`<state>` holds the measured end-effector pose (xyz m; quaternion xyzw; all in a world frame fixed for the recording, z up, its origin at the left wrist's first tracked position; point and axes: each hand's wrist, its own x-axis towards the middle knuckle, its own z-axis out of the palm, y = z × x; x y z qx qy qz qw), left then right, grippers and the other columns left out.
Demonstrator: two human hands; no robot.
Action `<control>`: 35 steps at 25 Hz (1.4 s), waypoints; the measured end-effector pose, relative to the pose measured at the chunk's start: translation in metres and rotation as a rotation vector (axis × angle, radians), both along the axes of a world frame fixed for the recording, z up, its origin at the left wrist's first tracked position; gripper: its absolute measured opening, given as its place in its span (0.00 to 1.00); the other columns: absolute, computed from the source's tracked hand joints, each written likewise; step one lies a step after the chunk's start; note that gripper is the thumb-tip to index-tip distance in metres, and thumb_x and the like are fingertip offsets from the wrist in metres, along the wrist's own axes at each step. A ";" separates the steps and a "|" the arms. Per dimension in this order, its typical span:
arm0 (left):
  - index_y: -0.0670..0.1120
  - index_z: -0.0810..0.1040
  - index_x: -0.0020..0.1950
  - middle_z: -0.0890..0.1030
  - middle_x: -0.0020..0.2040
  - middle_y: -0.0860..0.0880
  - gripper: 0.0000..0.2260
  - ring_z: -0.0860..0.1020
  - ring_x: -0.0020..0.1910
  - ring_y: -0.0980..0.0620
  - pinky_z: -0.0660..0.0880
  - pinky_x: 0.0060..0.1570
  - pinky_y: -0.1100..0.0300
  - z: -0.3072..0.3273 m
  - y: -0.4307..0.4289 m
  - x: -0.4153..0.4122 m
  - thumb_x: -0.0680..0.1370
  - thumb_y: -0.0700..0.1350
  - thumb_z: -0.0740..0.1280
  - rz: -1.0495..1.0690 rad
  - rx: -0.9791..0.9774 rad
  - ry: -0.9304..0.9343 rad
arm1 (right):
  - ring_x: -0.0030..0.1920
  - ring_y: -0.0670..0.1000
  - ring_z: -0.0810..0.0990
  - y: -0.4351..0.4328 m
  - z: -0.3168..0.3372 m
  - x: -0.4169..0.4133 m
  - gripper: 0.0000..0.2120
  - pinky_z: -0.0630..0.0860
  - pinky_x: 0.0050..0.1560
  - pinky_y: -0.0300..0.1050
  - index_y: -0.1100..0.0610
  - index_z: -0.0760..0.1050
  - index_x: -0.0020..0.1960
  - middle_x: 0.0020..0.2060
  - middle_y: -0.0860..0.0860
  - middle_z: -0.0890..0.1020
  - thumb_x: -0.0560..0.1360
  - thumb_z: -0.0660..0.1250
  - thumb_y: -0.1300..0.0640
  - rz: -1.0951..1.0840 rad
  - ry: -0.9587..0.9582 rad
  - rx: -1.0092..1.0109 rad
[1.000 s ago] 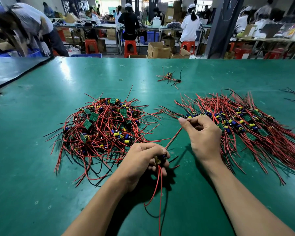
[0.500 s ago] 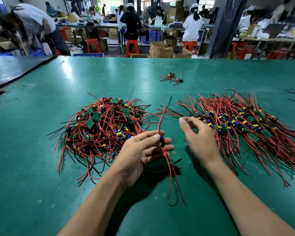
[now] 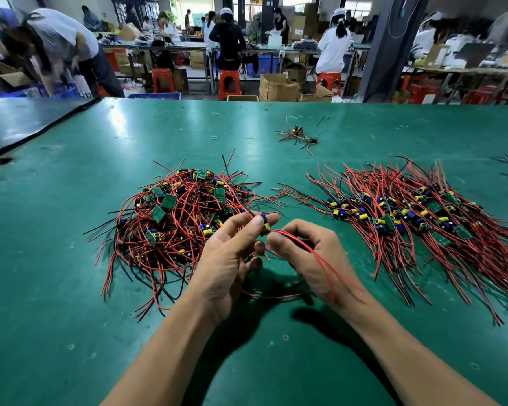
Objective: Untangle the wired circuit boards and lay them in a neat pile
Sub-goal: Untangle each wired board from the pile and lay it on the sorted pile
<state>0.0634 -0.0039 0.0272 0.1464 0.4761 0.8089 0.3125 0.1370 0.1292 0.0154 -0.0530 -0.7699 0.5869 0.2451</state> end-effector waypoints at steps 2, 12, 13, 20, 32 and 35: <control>0.51 0.82 0.46 0.84 0.47 0.51 0.12 0.75 0.33 0.56 0.71 0.34 0.65 -0.002 0.001 0.002 0.64 0.49 0.76 0.010 0.001 -0.001 | 0.26 0.43 0.66 -0.004 0.002 -0.003 0.23 0.63 0.26 0.35 0.55 0.78 0.37 0.27 0.45 0.72 0.71 0.70 0.33 0.017 -0.011 -0.220; 0.45 0.81 0.42 0.79 0.31 0.48 0.10 0.73 0.21 0.55 0.68 0.18 0.67 0.003 0.000 0.007 0.68 0.51 0.70 -0.241 -0.066 -0.156 | 0.23 0.44 0.66 0.006 0.022 0.007 0.14 0.53 0.27 0.38 0.52 0.77 0.30 0.26 0.47 0.72 0.70 0.71 0.45 0.336 -0.131 -0.712; 0.46 0.81 0.40 0.78 0.29 0.49 0.13 0.72 0.19 0.55 0.66 0.17 0.67 0.004 -0.001 0.008 0.69 0.55 0.69 -0.297 -0.104 -0.153 | 0.25 0.44 0.68 0.006 0.022 0.007 0.13 0.57 0.25 0.34 0.52 0.77 0.31 0.26 0.47 0.73 0.71 0.70 0.46 0.345 -0.148 -0.699; 0.45 0.86 0.37 0.84 0.37 0.46 0.13 0.82 0.30 0.53 0.77 0.26 0.63 0.007 -0.002 0.010 0.69 0.55 0.74 -0.386 -0.104 -0.121 | 0.30 0.53 0.55 0.019 0.017 0.006 0.25 0.50 0.30 0.47 0.53 0.58 0.38 0.32 0.56 0.57 0.69 0.74 0.45 0.285 -0.242 -0.529; 0.44 0.86 0.49 0.84 0.46 0.36 0.10 0.85 0.38 0.42 0.81 0.37 0.56 -0.007 0.007 0.013 0.68 0.42 0.73 -0.194 -0.101 -0.018 | 0.36 0.51 0.81 0.020 0.010 0.003 0.12 0.78 0.32 0.41 0.57 0.85 0.52 0.42 0.56 0.84 0.72 0.74 0.53 0.303 -0.274 -0.490; 0.45 0.86 0.44 0.84 0.44 0.37 0.07 0.85 0.40 0.41 0.82 0.38 0.54 -0.009 0.009 0.013 0.67 0.41 0.74 -0.188 -0.121 -0.020 | 0.28 0.49 0.75 0.022 0.010 0.002 0.10 0.73 0.27 0.39 0.57 0.85 0.48 0.34 0.55 0.81 0.71 0.72 0.52 0.213 -0.296 -0.494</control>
